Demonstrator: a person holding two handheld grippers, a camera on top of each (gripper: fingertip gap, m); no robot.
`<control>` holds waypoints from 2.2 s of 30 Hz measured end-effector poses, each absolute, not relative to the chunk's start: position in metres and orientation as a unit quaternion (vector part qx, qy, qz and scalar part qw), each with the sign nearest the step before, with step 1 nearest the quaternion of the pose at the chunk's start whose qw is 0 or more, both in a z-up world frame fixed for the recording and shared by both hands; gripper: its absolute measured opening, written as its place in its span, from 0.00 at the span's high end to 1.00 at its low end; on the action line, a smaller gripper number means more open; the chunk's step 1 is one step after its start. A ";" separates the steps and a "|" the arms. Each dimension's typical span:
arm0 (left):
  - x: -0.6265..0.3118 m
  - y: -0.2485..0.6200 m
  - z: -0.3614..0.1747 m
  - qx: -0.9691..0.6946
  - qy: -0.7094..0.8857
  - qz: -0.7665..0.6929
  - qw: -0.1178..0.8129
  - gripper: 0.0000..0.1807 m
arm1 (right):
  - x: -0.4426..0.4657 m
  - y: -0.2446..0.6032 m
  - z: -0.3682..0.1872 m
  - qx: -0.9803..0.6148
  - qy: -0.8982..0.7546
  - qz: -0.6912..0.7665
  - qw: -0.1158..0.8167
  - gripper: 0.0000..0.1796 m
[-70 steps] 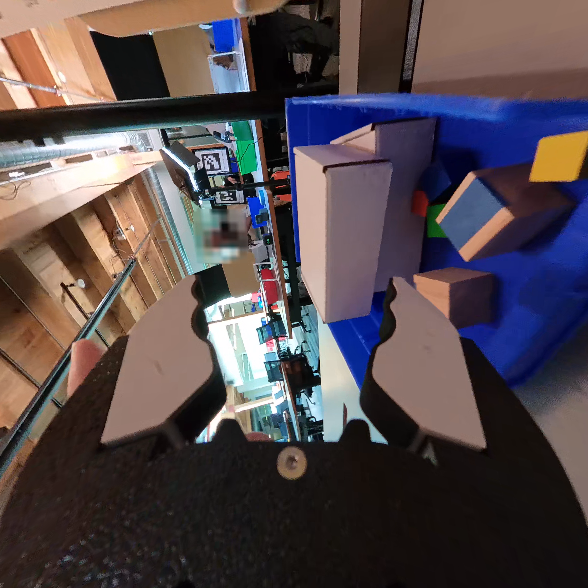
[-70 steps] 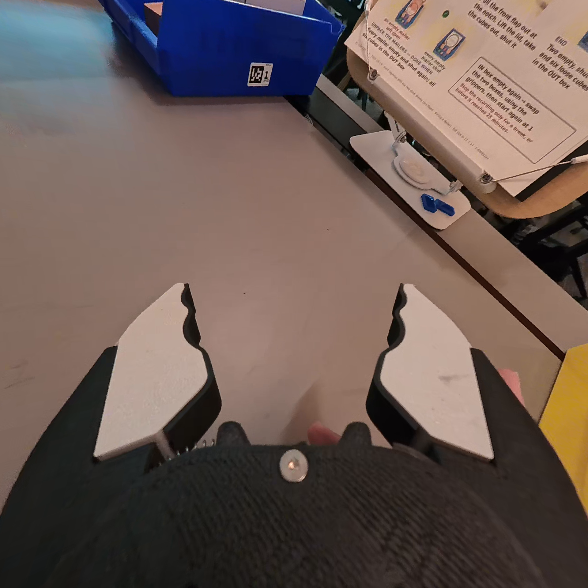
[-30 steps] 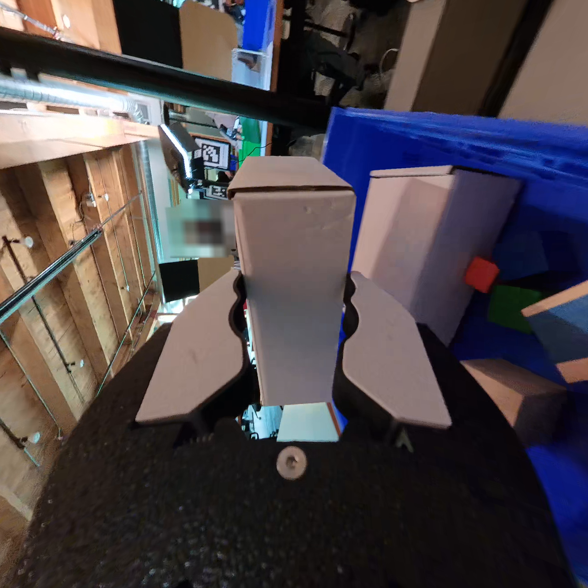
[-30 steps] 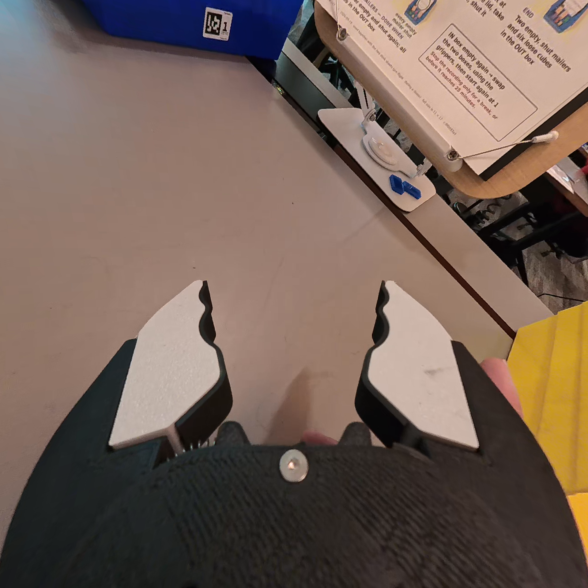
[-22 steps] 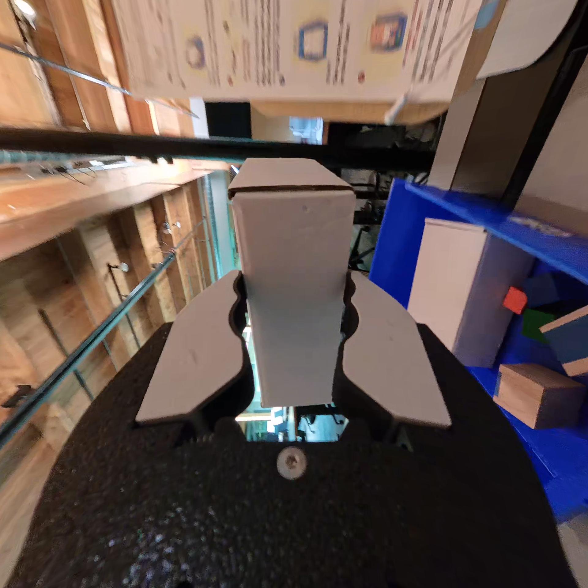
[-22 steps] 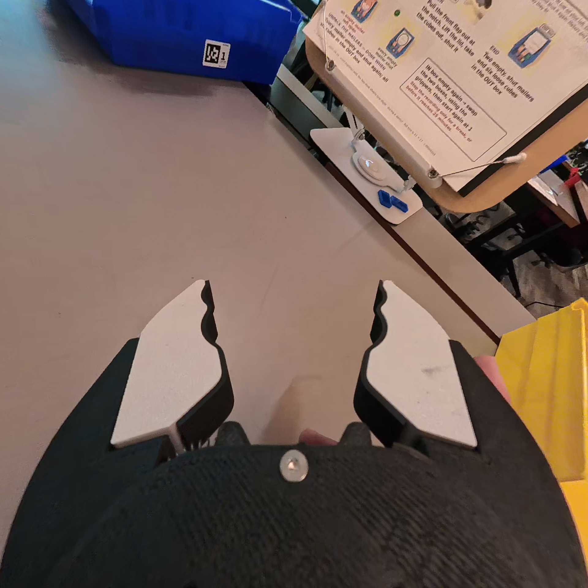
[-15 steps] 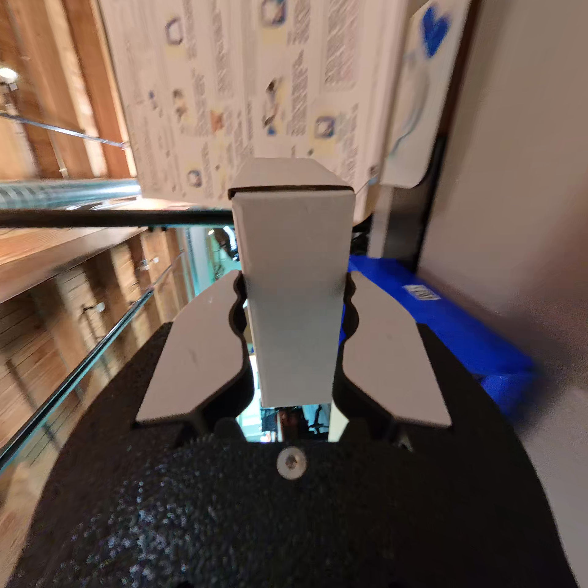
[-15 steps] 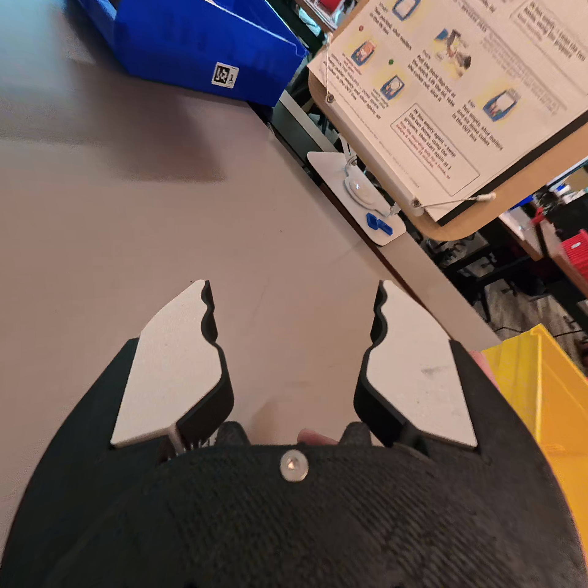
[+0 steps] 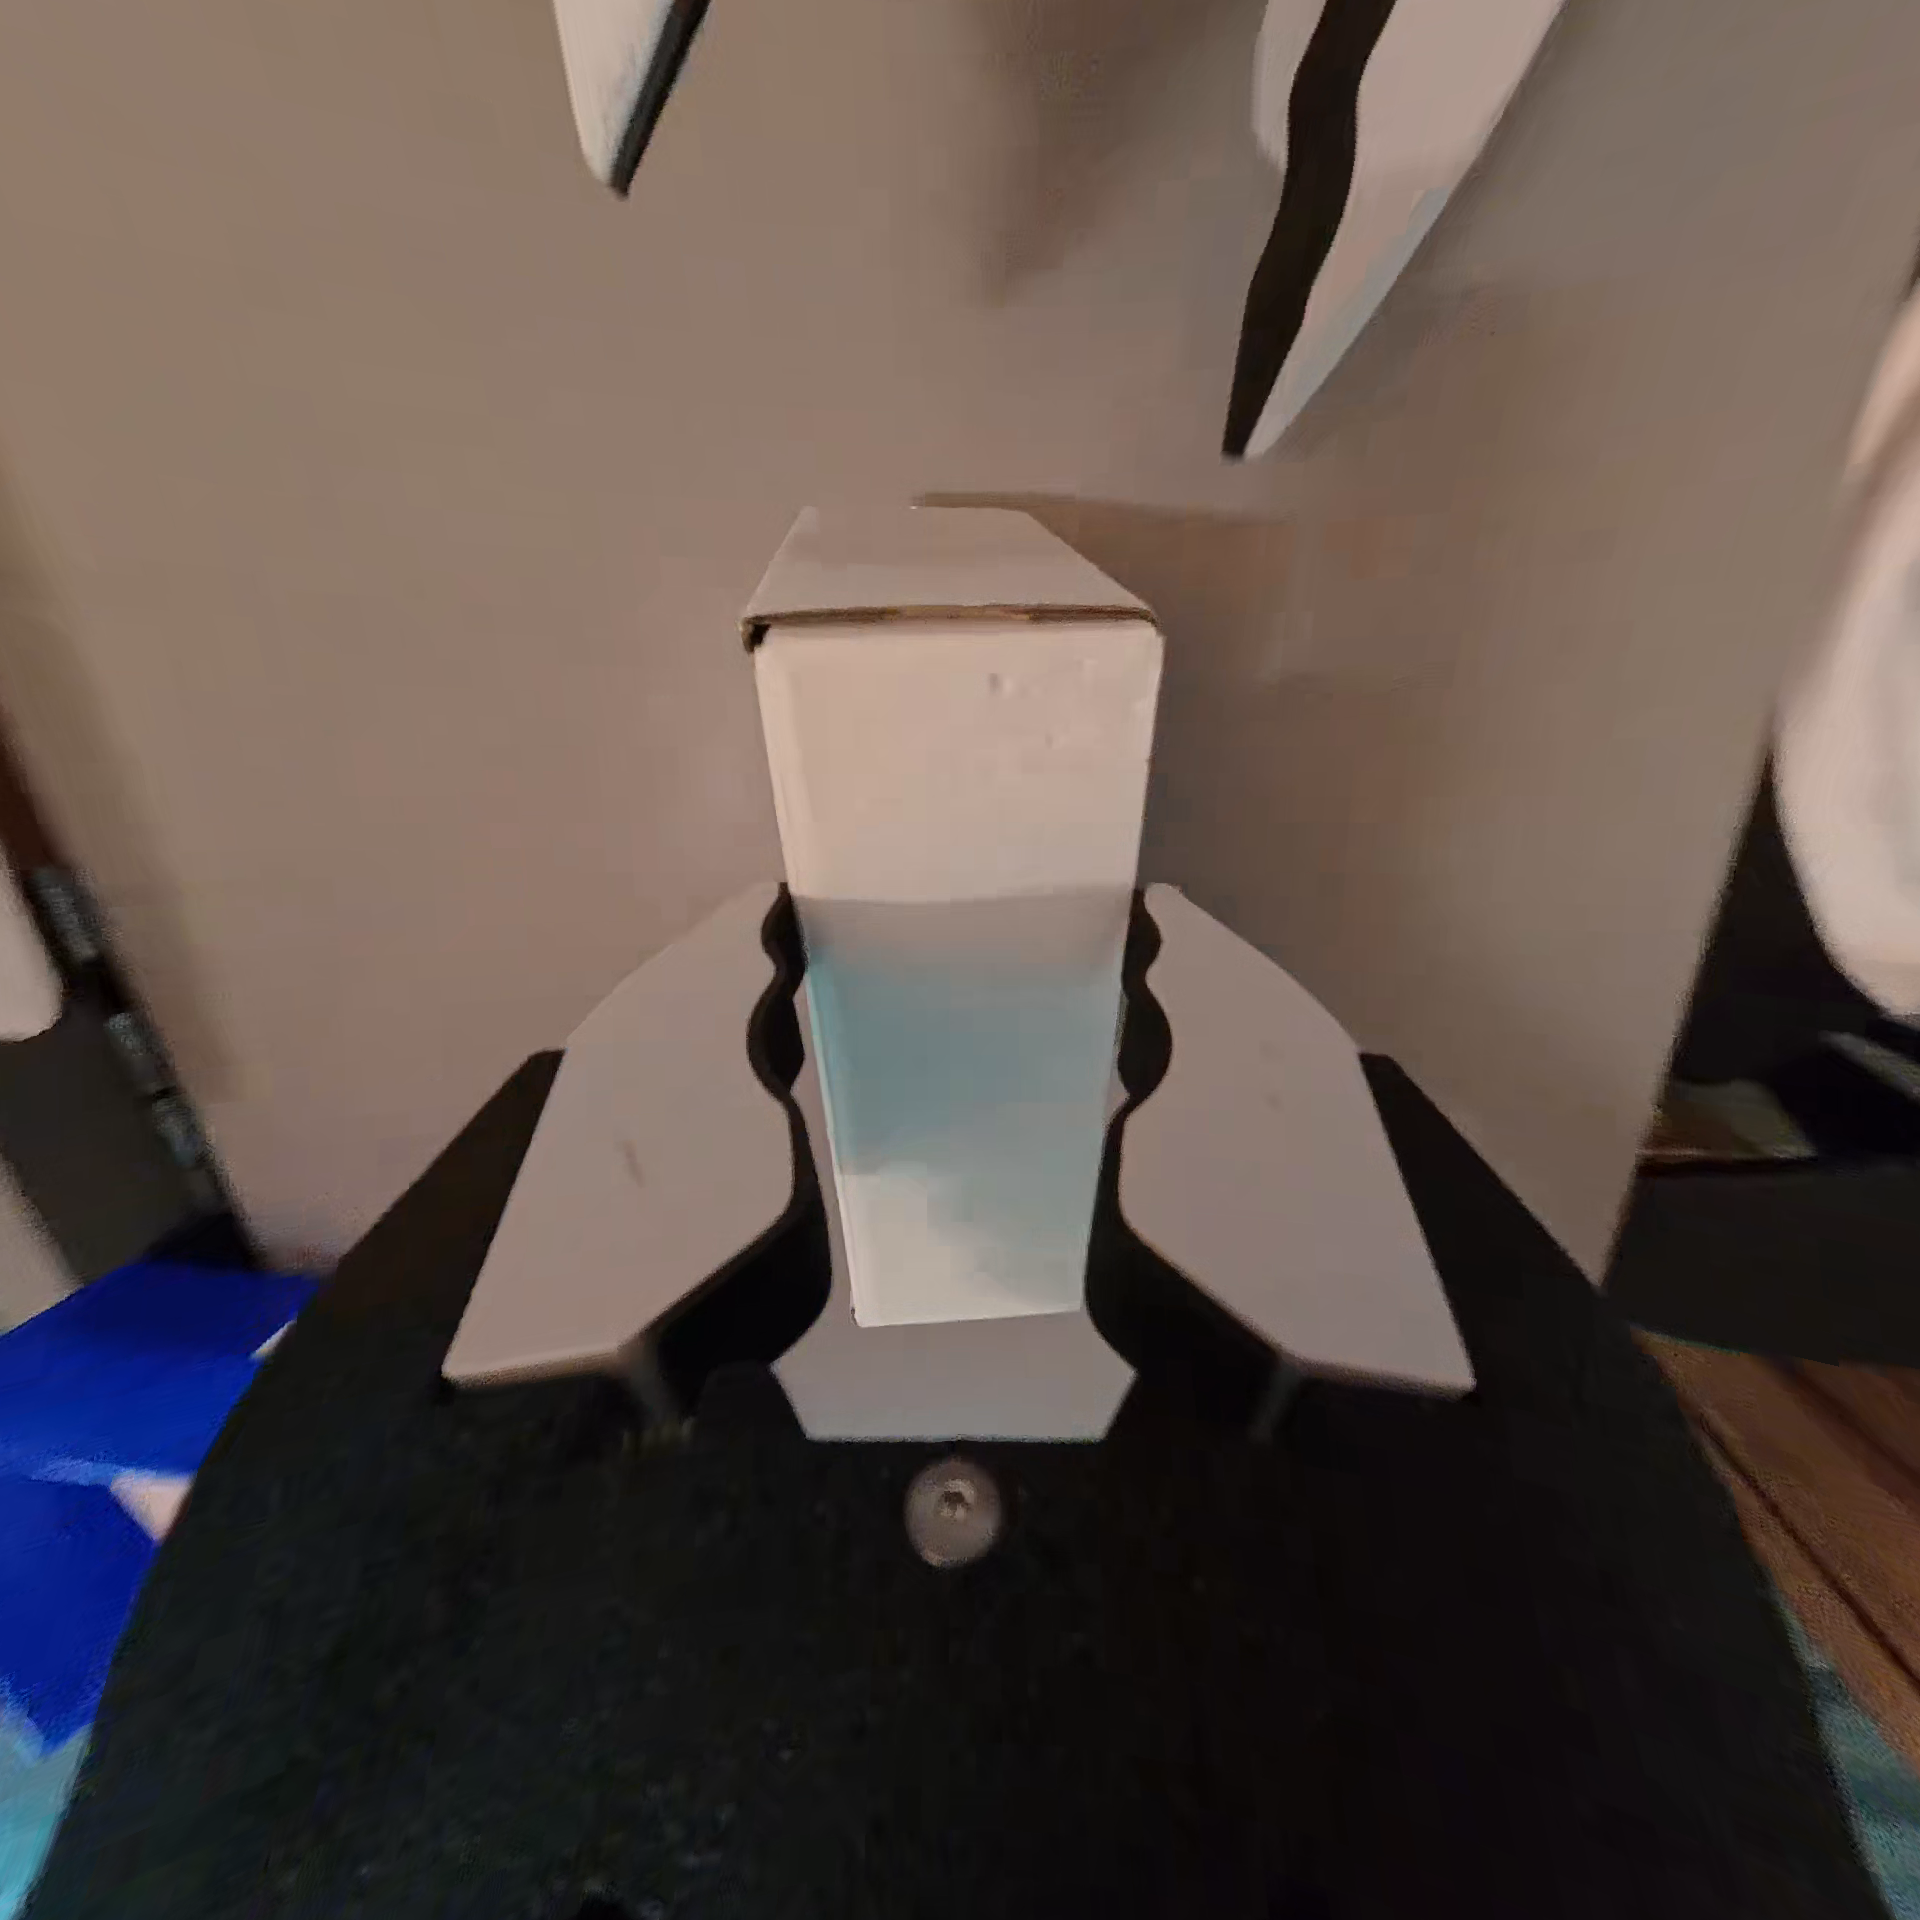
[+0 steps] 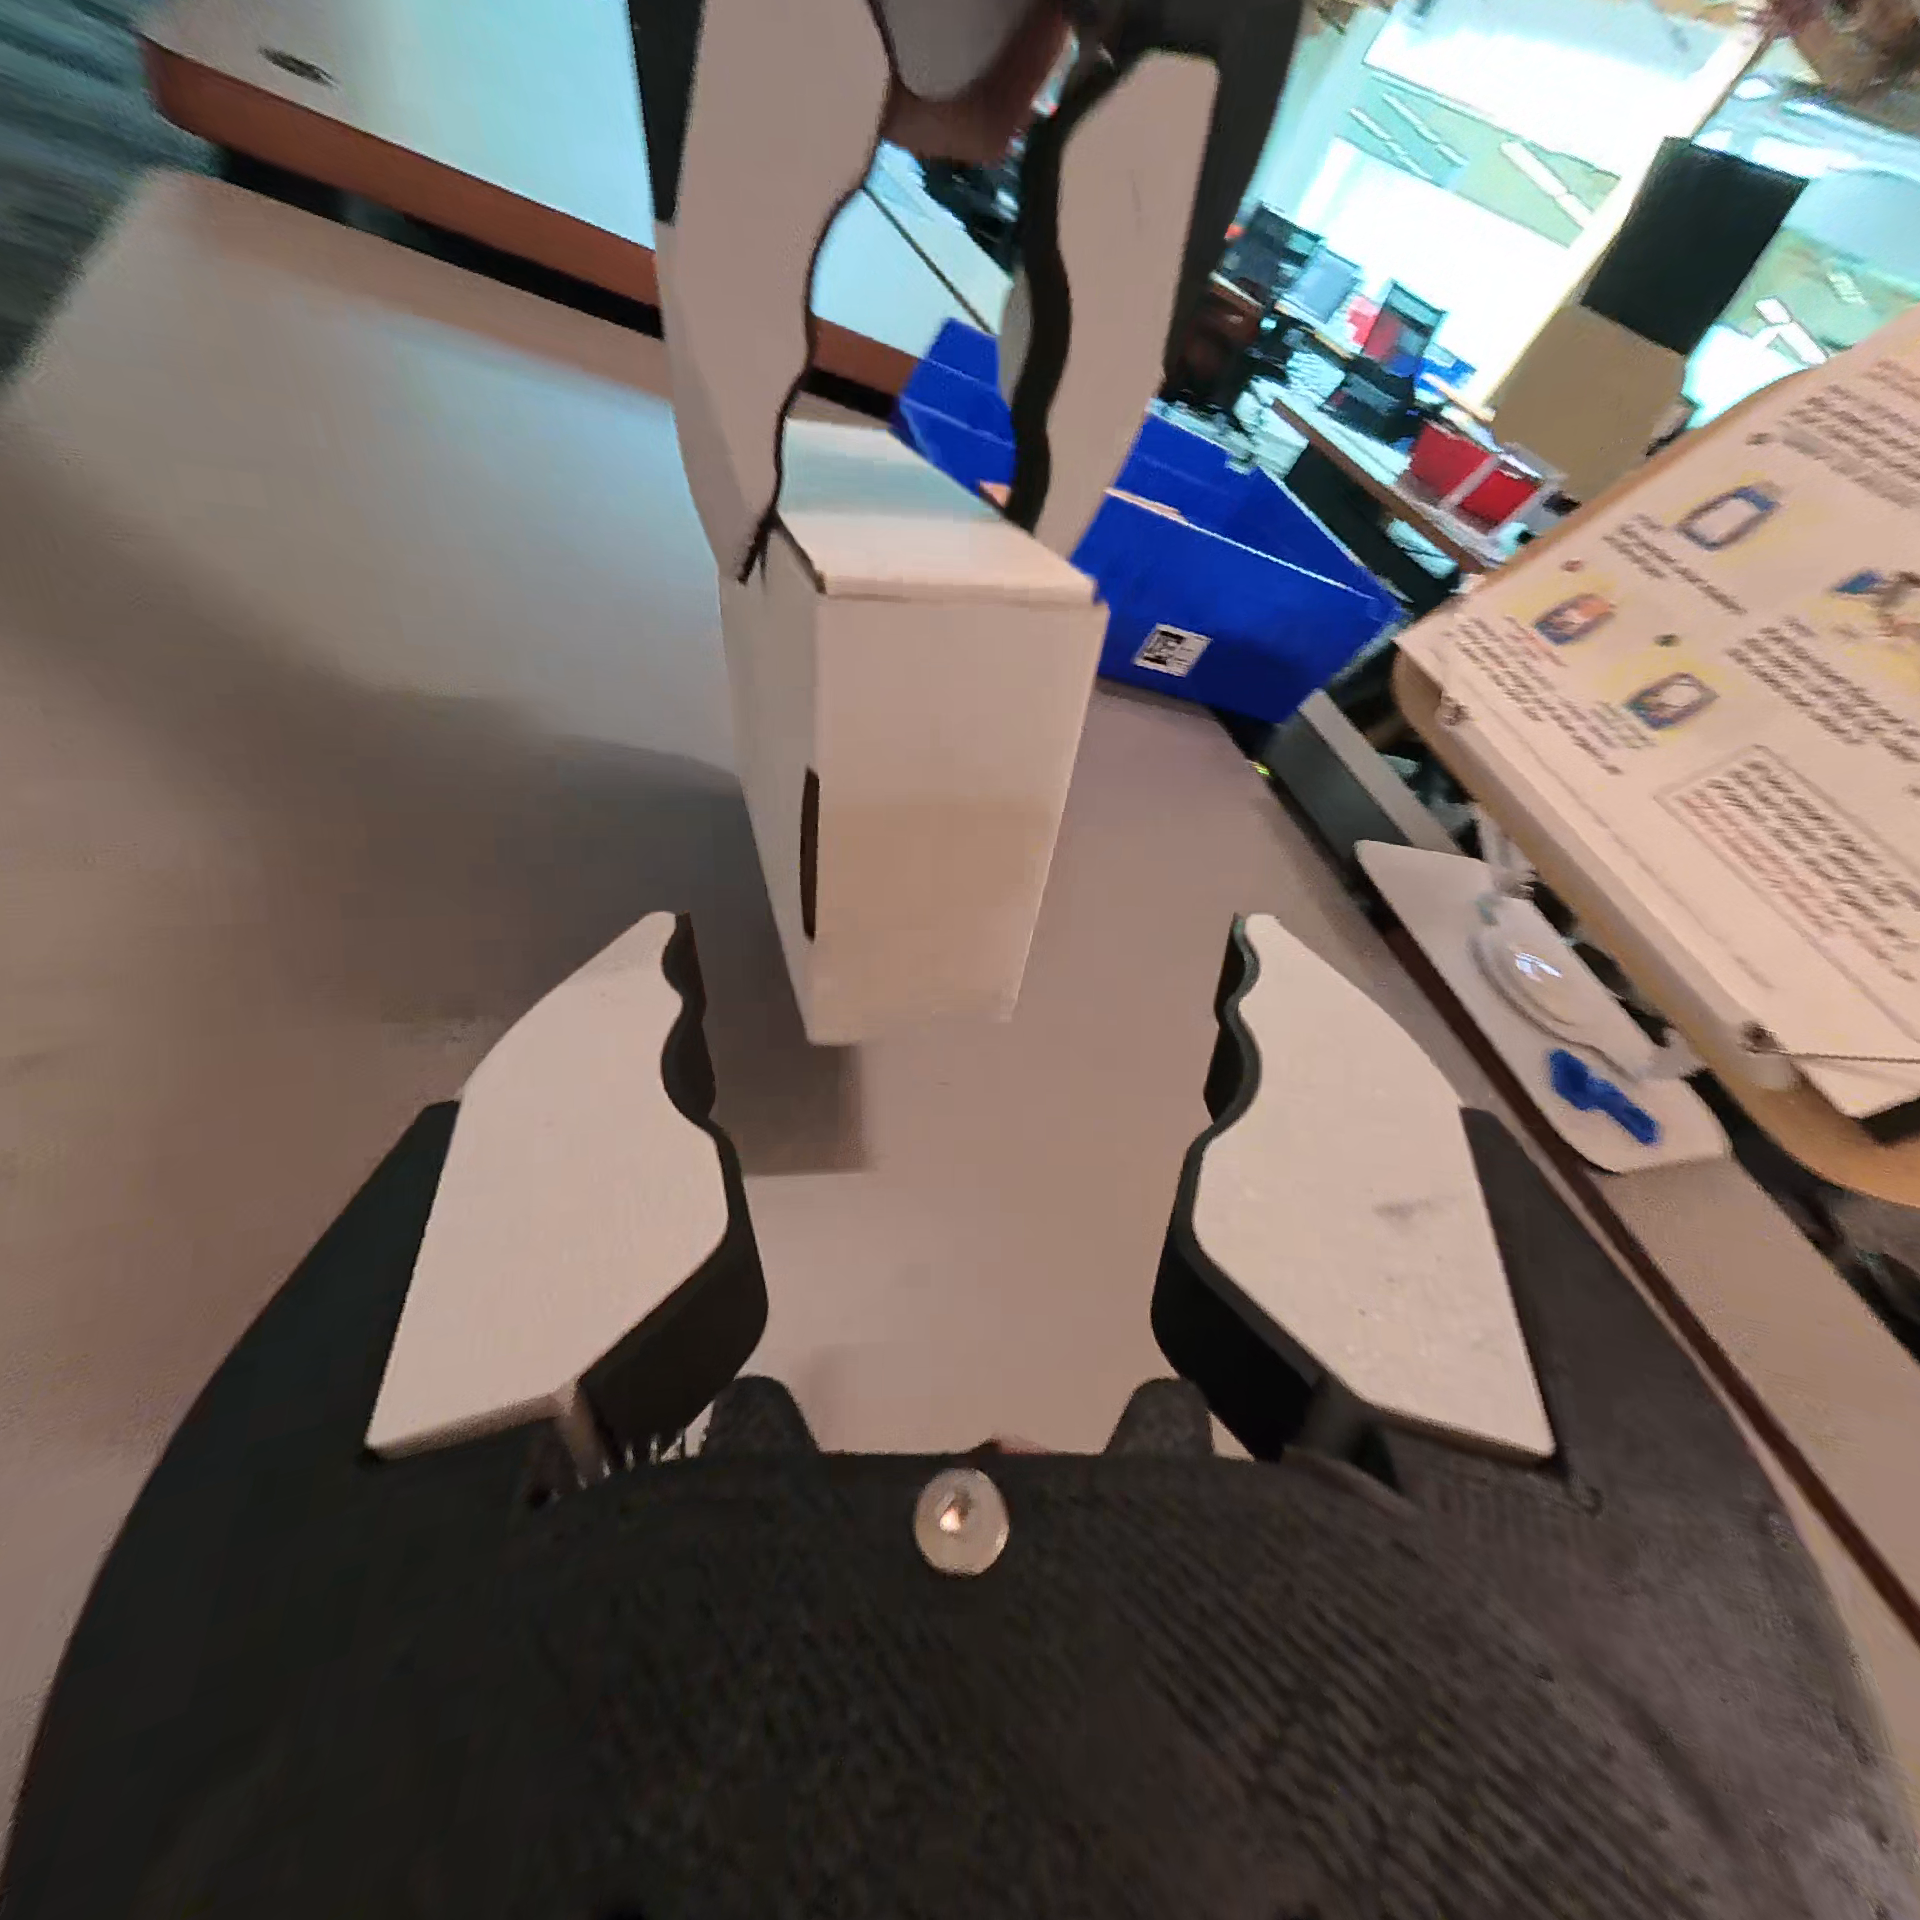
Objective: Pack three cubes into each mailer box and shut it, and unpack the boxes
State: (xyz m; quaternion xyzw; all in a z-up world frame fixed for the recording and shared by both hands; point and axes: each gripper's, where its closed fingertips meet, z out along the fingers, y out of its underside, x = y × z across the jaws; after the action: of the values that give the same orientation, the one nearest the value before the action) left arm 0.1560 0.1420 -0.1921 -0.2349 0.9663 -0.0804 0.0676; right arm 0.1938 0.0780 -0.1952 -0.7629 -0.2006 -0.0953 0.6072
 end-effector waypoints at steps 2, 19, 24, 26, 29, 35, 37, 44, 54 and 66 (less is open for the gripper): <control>0.161 0.132 -0.201 -0.242 0.965 -0.089 0.038 0.67 | 0.188 0.075 -0.196 -0.761 -0.198 -0.051 0.616 0.47; 0.188 0.085 -0.213 -0.230 0.948 -0.201 0.089 0.69 | 0.206 0.070 -0.239 -0.811 -0.184 -0.035 0.554 0.63; 0.177 0.111 -0.169 -0.307 0.832 -0.433 0.163 0.61 | 0.212 0.057 -0.240 -0.821 -0.186 -0.010 0.539 0.63; 0.165 0.128 -0.173 -0.340 0.784 -0.489 0.175 0.60 | 0.214 0.054 -0.240 -0.821 -0.184 -0.003 0.541 0.63; 0.149 0.139 -0.202 -0.373 0.747 -0.523 0.174 0.57 | 0.214 0.054 -0.240 -0.816 -0.189 0.008 0.546 0.63; 0.155 0.144 -0.208 -0.372 0.689 -0.570 0.248 0.61 | 0.211 0.056 -0.241 -0.806 -0.176 0.058 0.562 0.63; 0.161 0.151 -0.205 -0.384 0.671 -0.577 0.265 0.55 | 0.210 0.055 -0.241 -0.801 -0.179 0.060 0.567 0.63; 0.154 0.132 -0.250 -0.381 0.721 -0.550 0.180 0.55 | 0.206 0.050 -0.240 -0.793 -0.185 0.079 0.576 0.64; 0.167 0.132 -0.254 -0.377 0.735 -0.528 0.197 0.62 | 0.209 0.046 -0.253 -0.811 -0.158 0.071 0.558 0.53; 0.154 0.144 -0.201 -0.350 0.719 -0.452 0.395 0.60 | 0.207 0.054 -0.257 -0.817 -0.148 0.079 0.552 0.63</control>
State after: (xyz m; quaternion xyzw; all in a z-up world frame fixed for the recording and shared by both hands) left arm 0.1545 0.1437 -0.2011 -0.3496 0.7193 -0.4523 0.3948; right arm 0.2072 0.0537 -0.2567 -0.8169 -0.1484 0.0786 0.5518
